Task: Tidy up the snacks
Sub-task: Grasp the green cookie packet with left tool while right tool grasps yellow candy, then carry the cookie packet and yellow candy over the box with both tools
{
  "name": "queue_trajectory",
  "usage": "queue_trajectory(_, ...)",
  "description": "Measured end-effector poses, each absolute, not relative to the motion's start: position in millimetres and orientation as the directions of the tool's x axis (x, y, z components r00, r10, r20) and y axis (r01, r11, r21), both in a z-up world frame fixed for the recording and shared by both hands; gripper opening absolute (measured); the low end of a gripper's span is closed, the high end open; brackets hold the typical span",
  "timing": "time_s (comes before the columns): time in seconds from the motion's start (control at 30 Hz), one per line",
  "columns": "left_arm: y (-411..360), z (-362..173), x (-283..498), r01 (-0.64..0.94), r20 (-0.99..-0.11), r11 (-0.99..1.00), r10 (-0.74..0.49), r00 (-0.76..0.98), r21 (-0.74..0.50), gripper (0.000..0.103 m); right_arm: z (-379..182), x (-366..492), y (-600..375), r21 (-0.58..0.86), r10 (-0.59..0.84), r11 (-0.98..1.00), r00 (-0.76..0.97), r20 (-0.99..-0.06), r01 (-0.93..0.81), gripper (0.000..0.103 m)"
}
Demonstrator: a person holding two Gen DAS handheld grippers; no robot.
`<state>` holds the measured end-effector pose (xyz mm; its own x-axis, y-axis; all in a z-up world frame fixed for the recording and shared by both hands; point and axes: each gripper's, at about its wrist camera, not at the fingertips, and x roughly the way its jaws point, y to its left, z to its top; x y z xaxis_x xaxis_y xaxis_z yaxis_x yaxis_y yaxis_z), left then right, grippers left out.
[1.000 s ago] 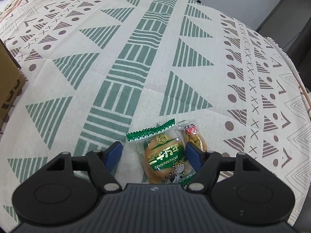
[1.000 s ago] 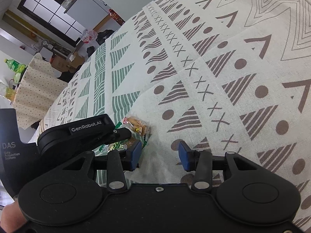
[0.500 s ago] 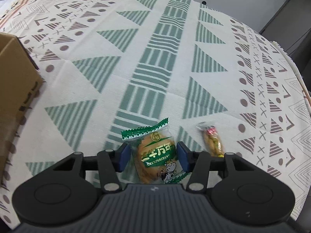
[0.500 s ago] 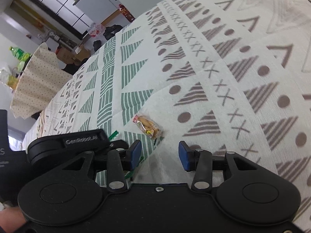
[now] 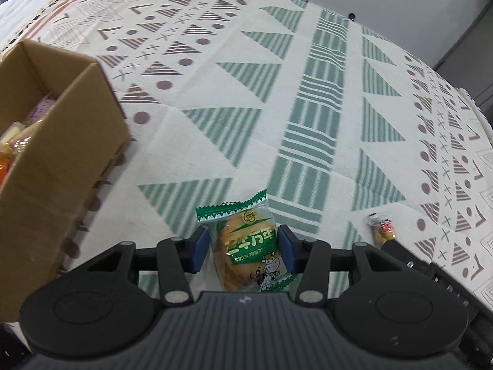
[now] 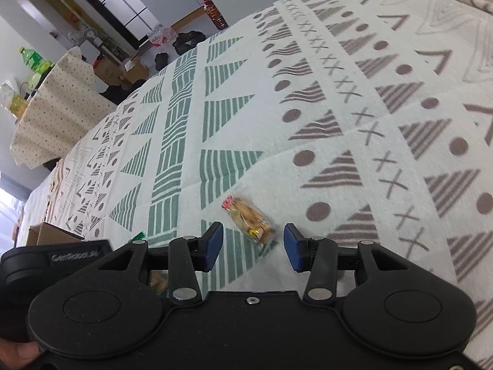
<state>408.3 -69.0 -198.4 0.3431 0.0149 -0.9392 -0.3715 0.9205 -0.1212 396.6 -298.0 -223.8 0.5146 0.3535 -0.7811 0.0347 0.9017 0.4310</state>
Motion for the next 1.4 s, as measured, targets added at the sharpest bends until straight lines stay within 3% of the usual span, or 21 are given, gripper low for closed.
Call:
queue_trajectory(0.23,-54.0,-194.5,403.0,-0.386,-0.94,0.914,0.018,0.341,-0.123,0.041,-224.0,406.7,-285.3,0.393,0.332,0.919,0.5,-0.8,0.019,0.047)
queue_trajectory(0.27,-52.3,-193.8,402.0,-0.39,-0.94,0.912,0.017,0.342,-0.126,0.041,-223.9,407.1,-284.3,0.385,0.323,0.923,0.496,-0.806,0.025,0.043)
queue_trajectory(0.3,-50.7,-192.9,401.2,-0.392,-0.939,0.911,0.015,0.343,-0.129,0.04,-223.6,407.4,-282.7,0.379,0.319,0.925,0.492,-0.81,0.024,0.028)
queue_trajectory(0.33,-49.4,-191.9,400.2,-0.393,-0.938,0.91,0.013,0.346,-0.132,0.039,-224.7,408.5,-280.7,0.38,0.328,0.925,0.476,-0.816,0.015,0.022)
queue_trajectory(0.47,-45.4,-190.8,395.6,-0.397,-0.937,0.907,0.006,0.349,-0.142,0.037,-222.3,401.3,-274.9,0.383,0.34,0.924,0.469,-0.815,-0.003,0.016)
queue_trajectory(0.7,-40.8,-192.7,387.0,-0.406,-0.94,0.899,-0.016,0.342,-0.163,0.037,-215.6,378.9,-272.5,0.417,0.362,0.909,0.476,-0.802,0.011,0.016)
queue_trajectory(0.8,-38.0,-195.9,387.5,-0.431,-0.948,0.886,-0.028,0.316,-0.17,0.042,-214.6,367.3,-270.2,0.427,0.371,0.904,0.473,-0.799,0.012,0.016)
queue_trajectory(0.93,-37.5,-196.4,388.9,-0.449,-0.96,0.881,-0.016,0.28,-0.146,0.064,-216.8,354.0,-267.0,0.433,0.373,0.901,0.469,-0.801,0.023,0.016)
queue_trajectory(1.03,-39.9,-196.1,388.2,-0.446,-0.957,0.881,-0.027,0.288,-0.159,0.069,-218.7,347.1,-267.3,0.433,0.367,0.901,0.466,-0.805,0.038,0.016)
queue_trajectory(1.17,-47.3,-199.6,391.3,-0.445,-0.958,0.884,-0.009,0.287,-0.141,0.069,-220.0,344.3,-266.5,0.439,0.374,0.898,0.452,-0.81,0.042,0.019)
queue_trajectory(1.33,-53.0,-208.7,394.8,-0.455,-0.963,0.885,0.025,0.267,-0.103,0.069,-216.1,345.2,-264.9,0.418,0.364,0.908,0.466,-0.806,0.014,0.035)
queue_trajectory(1.4,-54.8,-209.9,395.4,-0.453,-0.963,0.887,0.043,0.266,-0.086,0.069,-216.2,346.9,-264.5,0.404,0.355,0.915,0.469,-0.809,0.006,0.046)
